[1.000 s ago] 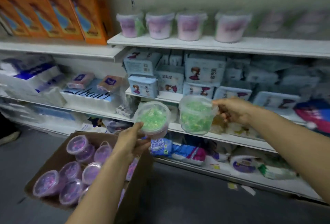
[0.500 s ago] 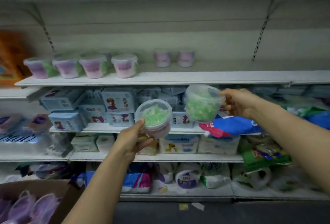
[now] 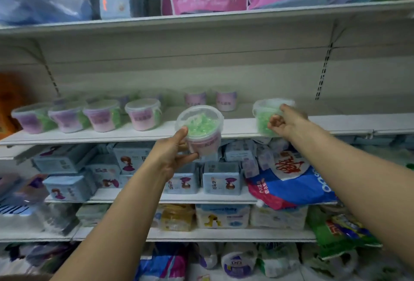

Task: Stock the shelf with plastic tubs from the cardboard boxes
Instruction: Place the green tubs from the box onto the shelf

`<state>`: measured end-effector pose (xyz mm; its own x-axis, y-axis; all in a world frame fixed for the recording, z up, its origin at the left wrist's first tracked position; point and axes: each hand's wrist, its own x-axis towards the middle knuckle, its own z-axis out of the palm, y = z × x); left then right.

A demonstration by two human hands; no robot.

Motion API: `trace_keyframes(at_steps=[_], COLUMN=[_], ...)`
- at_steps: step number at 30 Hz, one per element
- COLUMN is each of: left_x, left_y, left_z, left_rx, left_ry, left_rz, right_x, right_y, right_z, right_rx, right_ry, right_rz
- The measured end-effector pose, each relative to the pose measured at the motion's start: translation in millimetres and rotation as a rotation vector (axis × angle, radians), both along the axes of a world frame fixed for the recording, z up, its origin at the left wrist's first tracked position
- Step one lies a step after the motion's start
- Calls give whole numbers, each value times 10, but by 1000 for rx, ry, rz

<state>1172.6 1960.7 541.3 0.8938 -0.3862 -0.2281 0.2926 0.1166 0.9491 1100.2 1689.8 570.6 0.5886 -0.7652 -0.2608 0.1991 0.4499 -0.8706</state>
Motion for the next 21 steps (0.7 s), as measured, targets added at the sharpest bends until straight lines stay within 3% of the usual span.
trace_keyframes(at_steps=[3,5,10,13,16,19,21], left_x=[190,301,529,579,597,605,612], left_y=[-160,-260,-490,-628,-722,-779,-812], left_z=[86,121,161,205,242,270,286], left_rx=[22,25,45,22,8,14,9], left_ry=[-14,-24,-31,-19,-17,-33,-40], left_rz=[9,-9,-30,-45,-55,-51,-24], right_x=[114,138,184,153,195,363,505], right_y=[-52,-98,-560,-839,-1013,-1030,-1022], right_z=[-25,-50,-21,27,39,44,73], right_rx=[-108,-306,-1117,-1555,-1718,-1907,-1918], right_ry=[104,261,464,641,714,756,728], right_rz=[140,252,-99,96,261,188,142])
